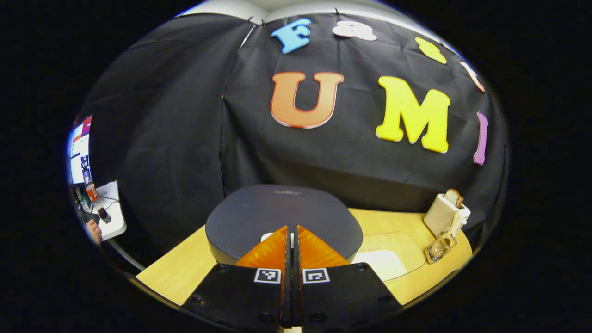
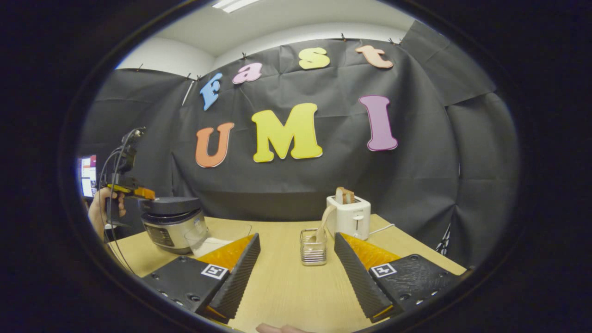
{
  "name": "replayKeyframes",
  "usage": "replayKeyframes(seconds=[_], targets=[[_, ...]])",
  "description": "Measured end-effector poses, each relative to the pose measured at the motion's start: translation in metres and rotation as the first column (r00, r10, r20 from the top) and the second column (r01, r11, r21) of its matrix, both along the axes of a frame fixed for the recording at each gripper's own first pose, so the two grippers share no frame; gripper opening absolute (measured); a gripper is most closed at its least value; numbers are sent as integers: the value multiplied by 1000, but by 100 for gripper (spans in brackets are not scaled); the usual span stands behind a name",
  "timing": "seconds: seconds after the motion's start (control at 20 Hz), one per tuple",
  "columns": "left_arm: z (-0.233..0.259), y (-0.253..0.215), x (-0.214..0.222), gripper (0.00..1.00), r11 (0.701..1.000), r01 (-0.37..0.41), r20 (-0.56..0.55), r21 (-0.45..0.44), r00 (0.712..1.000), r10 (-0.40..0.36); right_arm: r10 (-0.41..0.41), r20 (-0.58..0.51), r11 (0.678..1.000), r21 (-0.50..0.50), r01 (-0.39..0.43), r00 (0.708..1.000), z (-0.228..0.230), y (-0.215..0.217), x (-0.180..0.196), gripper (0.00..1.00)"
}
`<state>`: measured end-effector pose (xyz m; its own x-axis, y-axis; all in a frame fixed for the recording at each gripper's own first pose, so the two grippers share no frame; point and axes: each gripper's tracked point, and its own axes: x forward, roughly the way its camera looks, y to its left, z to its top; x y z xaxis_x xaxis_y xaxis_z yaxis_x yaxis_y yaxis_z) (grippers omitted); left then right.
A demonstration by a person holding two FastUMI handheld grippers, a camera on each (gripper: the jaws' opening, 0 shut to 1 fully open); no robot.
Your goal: Close the left gripper, press the button to open the rice cooker; take a wooden spoon from the chopstick holder with the right hand, scoop a spoonful of rice and pour it into the rice cooker, then put the wooden spoon back into the chopstick holder.
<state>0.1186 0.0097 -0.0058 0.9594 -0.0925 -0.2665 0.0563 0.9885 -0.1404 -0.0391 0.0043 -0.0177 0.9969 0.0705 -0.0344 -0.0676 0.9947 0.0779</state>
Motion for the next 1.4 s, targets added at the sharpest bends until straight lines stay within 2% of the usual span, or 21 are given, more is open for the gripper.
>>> replayKeyframes(seconds=[0.05, 0.15, 0.25, 0.3, 0.35, 0.4, 0.45, 0.5, 0.55, 0.65, 0.7, 0.8, 0.85, 0.9, 0.95, 1.0, 1.2, 1.4], targets=[[15, 0, -3, 3, 1000, 5, 42, -27, 999, -4, -3, 3, 1000, -3, 3, 1000, 3, 1, -1, 92], [36, -2, -12, 11, 999, 31, 97, -45, 995, -26, -8, 12, 1000, -5, 8, 1000, 9, 2, -6, 92], [45, -5, -24, 19, 998, 42, 103, -53, 994, -37, -8, 16, 1000, -9, 9, 1000, 12, 7, -10, 92], [46, -6, -32, 55, 997, 54, 108, -56, 993, -48, -9, 17, 1000, -15, 9, 1000, 13, 8, -13, 92], [49, -9, -41, 59, 996, 74, 120, -55, 991, -67, -9, 22, 1000, -21, 10, 1000, 16, 9, -15, 92], [51, -10, -50, 47, 996, 74, 142, -51, 988, -67, -11, 27, 1000, -28, 12, 1000, 19, 11, -17, 92], [53, -7, -56, 48, 997, 55, 159, -47, 986, -47, -13, 32, 999, -36, 15, 999, 21, 12, -20, 92], [51, -6, -64, 48, 998, 41, 160, -37, 987, -34, -13, 38, 999, -42, 15, 999, 22, 14, -24, 96], [47, -6, -73, 49, 999, 34, 166, -25, 986, -29, -14, 44, 999, -45, 16, 999, 25, 15, -26, 92], [45, -8, -93, 52, 999, 31, 190, -11, 981, -28, -16, 46, 998, -54, 18, 999, 27, 18, -31, 92], [43, -11, -102, 41, 999, 38, 201, -14, 979, -34, -20, 48, 998, -57, 23, 999, 27, 18, -34, 96], [31, -16, -121, 69, 998, 56, 201, -28, 978, -50, -28, 41, 998, -61, 30, 999, 24, 18, -39, 96], [26, -14, -128, 58, 998, 50, 204, -34, 978, -42, -31, 33, 997, -68, 33, 999, 21, 19, -42, 96], [22, -14, -135, 75, 998, 49, 206, -31, 978, -42, -36, 24, 996, -75, 38, 999, 16, 17, -44, 96], [18, -14, -142, 70, 998, 51, 205, -23, 978, -46, -43, 15, 996, -84, 44, 999, 13, 16, -46, 96], [12, -15, -149, 88, 998, 57, 200, -15, 978, -52, -53, 4, 994, -92, 53, 999, 9, 14, -47, 96], [8, -8, -170, 92, 998, 44, 224, -34, 974, -35, -92, -10, 990, -108, 90, 996, 7, 4, -43, 98], [21, -12, -187, 95, 998, 67, 283, 22, 957, -70, -118, 12, 988, -96, 119, 993, 15, -8, -14, 96]])
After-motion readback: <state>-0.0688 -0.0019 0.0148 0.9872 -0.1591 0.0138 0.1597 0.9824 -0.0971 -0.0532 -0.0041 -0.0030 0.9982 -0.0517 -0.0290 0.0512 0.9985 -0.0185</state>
